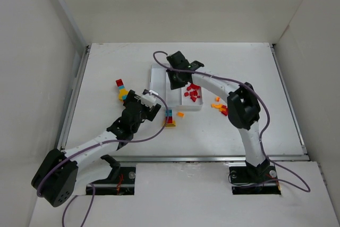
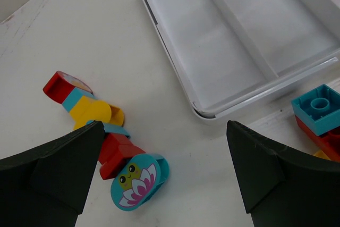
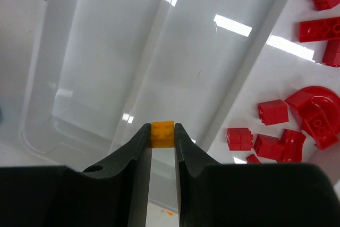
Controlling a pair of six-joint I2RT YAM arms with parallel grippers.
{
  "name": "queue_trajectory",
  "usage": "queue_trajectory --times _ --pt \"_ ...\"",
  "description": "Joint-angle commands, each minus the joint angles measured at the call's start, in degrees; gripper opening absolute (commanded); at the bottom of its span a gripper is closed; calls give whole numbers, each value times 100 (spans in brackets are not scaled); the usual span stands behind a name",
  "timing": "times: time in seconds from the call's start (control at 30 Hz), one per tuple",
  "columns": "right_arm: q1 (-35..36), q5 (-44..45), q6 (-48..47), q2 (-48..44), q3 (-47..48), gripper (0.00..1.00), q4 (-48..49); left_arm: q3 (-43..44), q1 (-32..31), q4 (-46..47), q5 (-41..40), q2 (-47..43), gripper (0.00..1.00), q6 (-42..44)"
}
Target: Sort the legos into containers by color
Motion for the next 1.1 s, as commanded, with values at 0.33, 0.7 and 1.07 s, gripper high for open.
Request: queue_trajectory --times 0.33,0.7,1.07 --pt "17 -157 -348 221 550 61 -236 -16 -10 250 -274 -146 100 -235" --pt "17 106 -401 -658 331 65 -123 159 -10 250 -397 -146 100 -174" --pt "-422 247 -295 -2144 -776 72 387 1714 -10 -1567 -572 416 100 -375"
